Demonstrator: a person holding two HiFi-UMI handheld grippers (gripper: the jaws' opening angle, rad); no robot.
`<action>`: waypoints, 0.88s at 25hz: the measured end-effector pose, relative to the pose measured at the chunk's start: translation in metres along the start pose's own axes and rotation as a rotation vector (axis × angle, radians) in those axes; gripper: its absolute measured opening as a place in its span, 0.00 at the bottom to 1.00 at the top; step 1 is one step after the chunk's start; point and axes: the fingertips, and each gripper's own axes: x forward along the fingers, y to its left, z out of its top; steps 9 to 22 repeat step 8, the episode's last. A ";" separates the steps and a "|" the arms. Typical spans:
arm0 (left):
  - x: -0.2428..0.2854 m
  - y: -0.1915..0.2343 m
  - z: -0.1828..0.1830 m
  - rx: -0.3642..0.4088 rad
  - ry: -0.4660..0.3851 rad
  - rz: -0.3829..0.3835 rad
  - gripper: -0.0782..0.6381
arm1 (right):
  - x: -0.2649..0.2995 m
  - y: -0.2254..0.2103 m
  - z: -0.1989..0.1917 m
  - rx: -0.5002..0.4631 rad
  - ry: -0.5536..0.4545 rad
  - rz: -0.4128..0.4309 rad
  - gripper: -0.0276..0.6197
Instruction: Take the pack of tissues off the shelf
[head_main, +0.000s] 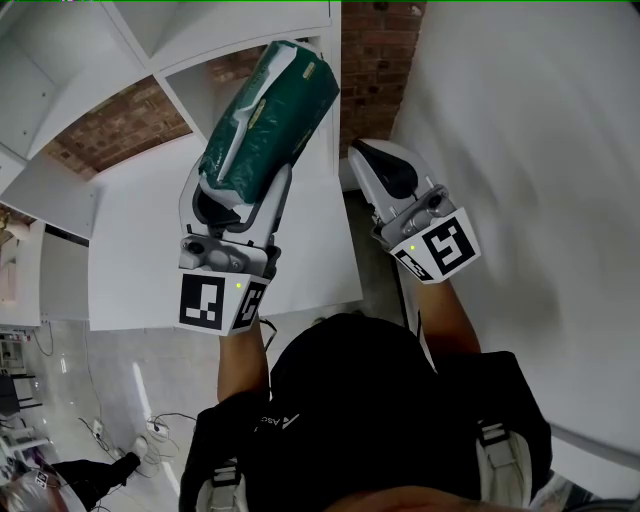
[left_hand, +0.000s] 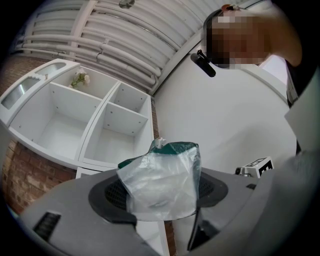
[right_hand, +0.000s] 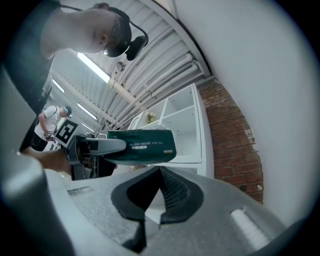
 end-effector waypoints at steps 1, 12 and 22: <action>0.000 0.000 0.000 -0.001 -0.001 0.000 0.54 | 0.000 0.000 0.000 0.000 0.000 -0.001 0.04; 0.003 -0.001 0.001 -0.001 -0.002 0.001 0.54 | -0.002 -0.003 0.001 0.002 -0.004 -0.004 0.04; 0.003 -0.001 0.001 -0.001 -0.002 0.001 0.54 | -0.002 -0.003 0.001 0.002 -0.004 -0.004 0.04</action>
